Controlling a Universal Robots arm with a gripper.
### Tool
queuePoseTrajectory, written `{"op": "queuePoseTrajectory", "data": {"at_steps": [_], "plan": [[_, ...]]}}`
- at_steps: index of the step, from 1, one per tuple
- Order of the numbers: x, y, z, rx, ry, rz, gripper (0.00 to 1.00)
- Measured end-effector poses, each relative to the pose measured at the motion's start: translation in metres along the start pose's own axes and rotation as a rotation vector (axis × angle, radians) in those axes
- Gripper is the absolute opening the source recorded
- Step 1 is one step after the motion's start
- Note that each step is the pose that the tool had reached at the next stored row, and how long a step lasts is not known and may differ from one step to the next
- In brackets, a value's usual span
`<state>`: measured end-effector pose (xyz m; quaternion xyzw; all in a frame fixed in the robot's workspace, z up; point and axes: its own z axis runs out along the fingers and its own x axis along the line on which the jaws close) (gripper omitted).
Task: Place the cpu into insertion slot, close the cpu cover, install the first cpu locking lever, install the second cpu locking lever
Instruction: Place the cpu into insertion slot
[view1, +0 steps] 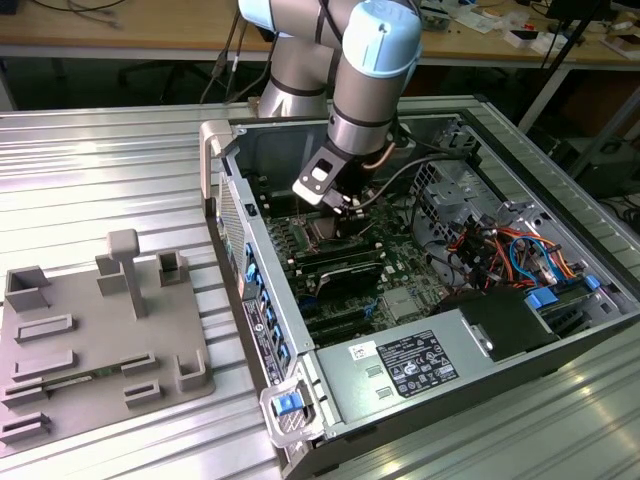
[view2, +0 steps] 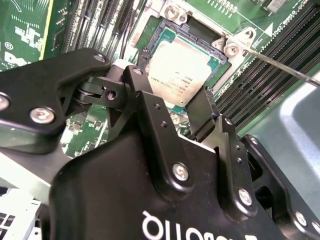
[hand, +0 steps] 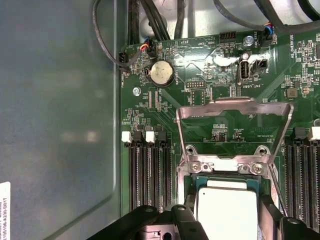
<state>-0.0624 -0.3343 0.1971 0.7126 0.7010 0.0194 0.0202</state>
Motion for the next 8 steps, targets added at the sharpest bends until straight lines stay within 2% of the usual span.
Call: {"op": "queuePoseTrajectory", "data": {"at_steps": [2, 8], "plan": [[-0.0001, -0.0006, 0.0004, -0.0002, 0.0041, -0.01, 0.55], [-0.0006, -0.0012, 0.0005, -0.0001, 0.0061, -0.03, 0.55]]}}
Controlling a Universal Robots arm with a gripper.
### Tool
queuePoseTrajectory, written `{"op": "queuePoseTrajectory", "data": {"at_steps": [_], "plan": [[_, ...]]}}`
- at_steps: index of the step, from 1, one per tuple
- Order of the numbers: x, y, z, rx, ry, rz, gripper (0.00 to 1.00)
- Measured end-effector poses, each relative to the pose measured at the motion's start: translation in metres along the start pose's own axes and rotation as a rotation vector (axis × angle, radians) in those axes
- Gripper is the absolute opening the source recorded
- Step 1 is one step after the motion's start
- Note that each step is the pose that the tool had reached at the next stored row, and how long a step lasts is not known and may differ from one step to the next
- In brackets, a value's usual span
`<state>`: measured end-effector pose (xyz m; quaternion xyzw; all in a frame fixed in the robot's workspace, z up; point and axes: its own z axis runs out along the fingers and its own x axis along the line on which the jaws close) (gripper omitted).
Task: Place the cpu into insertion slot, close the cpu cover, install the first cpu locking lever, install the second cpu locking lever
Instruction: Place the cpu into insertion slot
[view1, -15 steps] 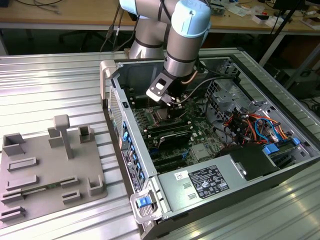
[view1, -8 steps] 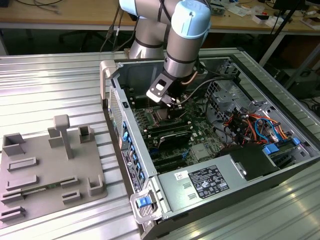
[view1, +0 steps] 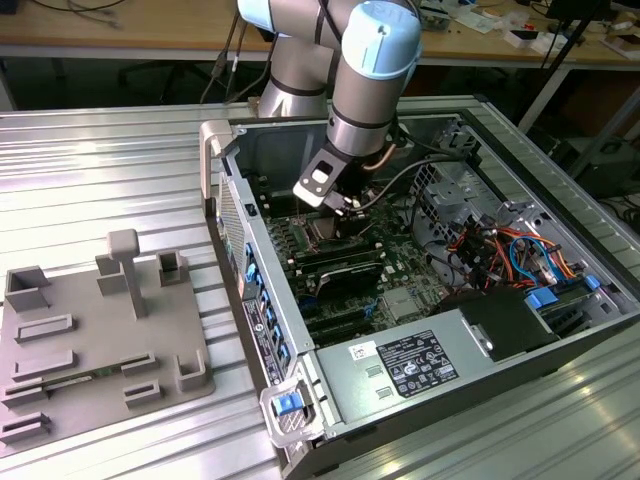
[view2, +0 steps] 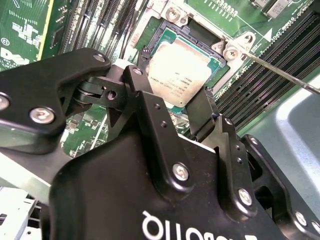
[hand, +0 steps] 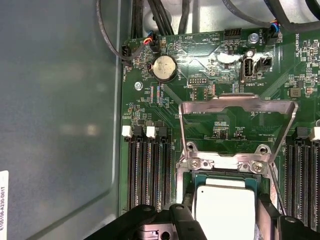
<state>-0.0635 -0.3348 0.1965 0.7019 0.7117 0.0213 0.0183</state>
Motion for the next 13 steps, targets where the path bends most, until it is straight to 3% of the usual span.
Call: {"op": "queuePoseTrajectory", "data": {"at_steps": [7, 8, 13], "plan": [[0.0003, 0.0013, 0.0006, -0.0009, 0.0017, 0.0, 0.55], [0.0002, 0.0013, 0.0006, -0.0008, 0.0009, 0.0, 0.62], [0.0, 0.0009, 0.0003, -0.0003, 0.0001, 0.0, 0.62]]}}
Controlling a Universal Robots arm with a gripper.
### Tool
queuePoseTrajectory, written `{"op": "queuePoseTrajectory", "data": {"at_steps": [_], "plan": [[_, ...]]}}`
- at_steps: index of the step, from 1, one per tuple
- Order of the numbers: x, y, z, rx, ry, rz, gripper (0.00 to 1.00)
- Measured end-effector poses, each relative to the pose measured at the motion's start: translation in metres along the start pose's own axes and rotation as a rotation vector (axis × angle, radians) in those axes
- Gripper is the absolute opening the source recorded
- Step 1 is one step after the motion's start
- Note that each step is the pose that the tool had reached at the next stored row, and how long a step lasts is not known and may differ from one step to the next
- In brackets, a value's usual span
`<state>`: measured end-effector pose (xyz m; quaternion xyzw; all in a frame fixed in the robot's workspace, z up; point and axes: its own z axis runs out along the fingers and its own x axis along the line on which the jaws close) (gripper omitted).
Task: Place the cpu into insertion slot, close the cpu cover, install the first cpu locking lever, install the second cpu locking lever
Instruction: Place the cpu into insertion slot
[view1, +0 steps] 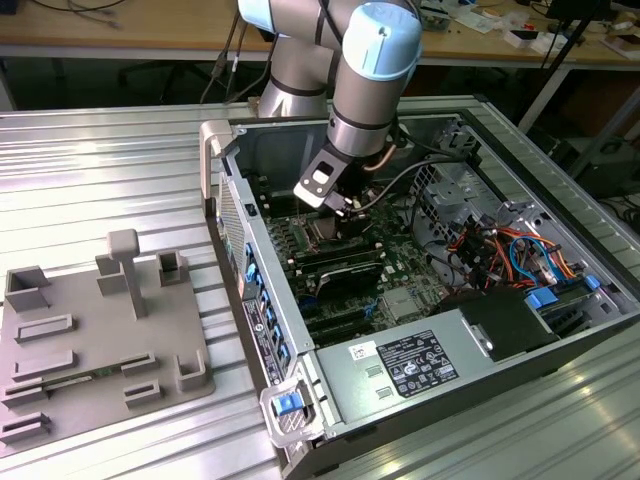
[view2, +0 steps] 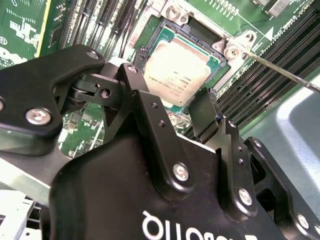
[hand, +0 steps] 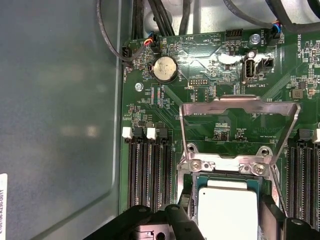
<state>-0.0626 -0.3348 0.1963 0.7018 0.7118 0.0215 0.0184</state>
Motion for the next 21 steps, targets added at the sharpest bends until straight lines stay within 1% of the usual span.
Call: {"op": "queuePoseTrajectory", "data": {"at_steps": [5, 9, 14, 15, 16, 20, 21], "plan": [[0.0, -0.0013, -0.0001, 0.0002, 0.0, 0.0, 0.62], [0.0, -0.0015, 0.0002, 0.0002, 0.0016, 0.0, 0.62], [0.0, -0.0004, 0.0009, 0.0001, 0.0026, 0.0, 0.62], [0.0, -0.0003, 0.001, -0.0003, 0.0025, 0.0, 0.63], [0.0, -0.0003, 0.001, -0.0001, 0.0024, 0.0, 0.69], [0.0, -0.0004, 0.0008, 0.0002, 0.002, 0.0, 0.69], [-0.0001, -0.0004, -0.0001, 0.0002, 0.0019, 0.0, 0.69]]}}
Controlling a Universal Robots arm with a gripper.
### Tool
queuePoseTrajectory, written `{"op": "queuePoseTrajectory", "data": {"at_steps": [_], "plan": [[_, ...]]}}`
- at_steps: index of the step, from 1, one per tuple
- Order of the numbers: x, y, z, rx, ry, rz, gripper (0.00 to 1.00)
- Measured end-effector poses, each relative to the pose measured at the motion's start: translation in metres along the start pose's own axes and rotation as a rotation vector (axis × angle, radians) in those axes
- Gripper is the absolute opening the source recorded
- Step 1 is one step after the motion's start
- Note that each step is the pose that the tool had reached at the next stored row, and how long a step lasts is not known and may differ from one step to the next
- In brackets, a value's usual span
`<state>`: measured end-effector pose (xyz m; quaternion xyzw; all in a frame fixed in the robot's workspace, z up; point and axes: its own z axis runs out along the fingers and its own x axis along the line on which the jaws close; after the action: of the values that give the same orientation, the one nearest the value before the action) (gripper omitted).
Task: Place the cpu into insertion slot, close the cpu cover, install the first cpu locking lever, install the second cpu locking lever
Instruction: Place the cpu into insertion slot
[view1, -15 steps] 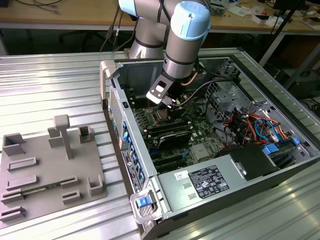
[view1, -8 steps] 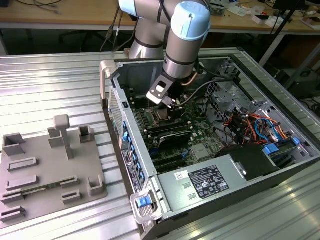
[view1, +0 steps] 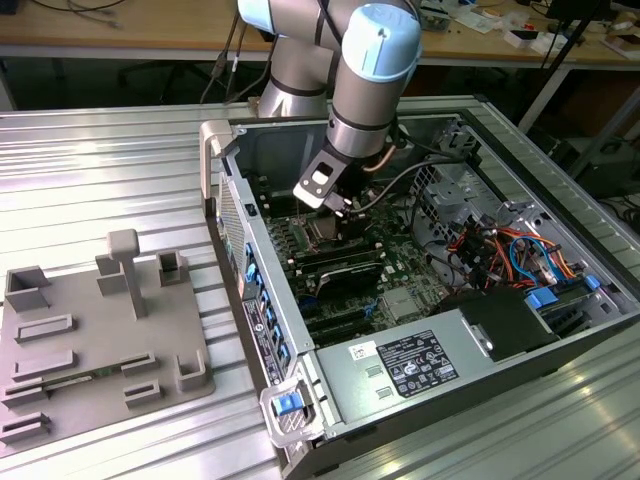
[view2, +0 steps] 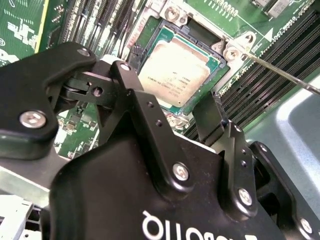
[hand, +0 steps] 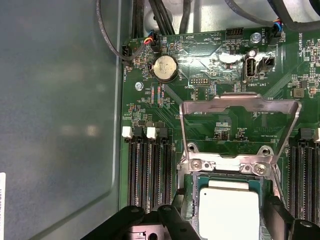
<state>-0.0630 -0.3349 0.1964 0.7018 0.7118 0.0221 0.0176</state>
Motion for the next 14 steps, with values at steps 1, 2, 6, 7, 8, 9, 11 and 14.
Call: {"op": "queuePoseTrajectory", "data": {"at_steps": [1, 2, 6, 7, 8, 9, 11, 14], "plan": [[0.0, 0.0001, -0.0012, 0.0, 0.0, 0.0, 0.69], [0.0001, 0.0002, -0.003, -0.0001, 0.0001, 0.0, 0.69], [0.0001, 0.0004, -0.0067, -0.0003, 0.0003, 0.0, 0.69], [0.0001, 0.0004, -0.0067, -0.0003, 0.0004, 0.0, 0.69], [0.0001, 0.0004, -0.0073, 0.0, 0.0001, 0.0, 0.69], [0.0001, 0.0004, -0.0081, 0.0, 0.0, 0.0, 0.69], [0.0001, 0.0007, -0.0117, -0.0001, 0.0002, 0.0, 0.69], [0.0002, 0.0007, -0.0122, -0.0003, 0.0004, 0.0, 0.68]]}}
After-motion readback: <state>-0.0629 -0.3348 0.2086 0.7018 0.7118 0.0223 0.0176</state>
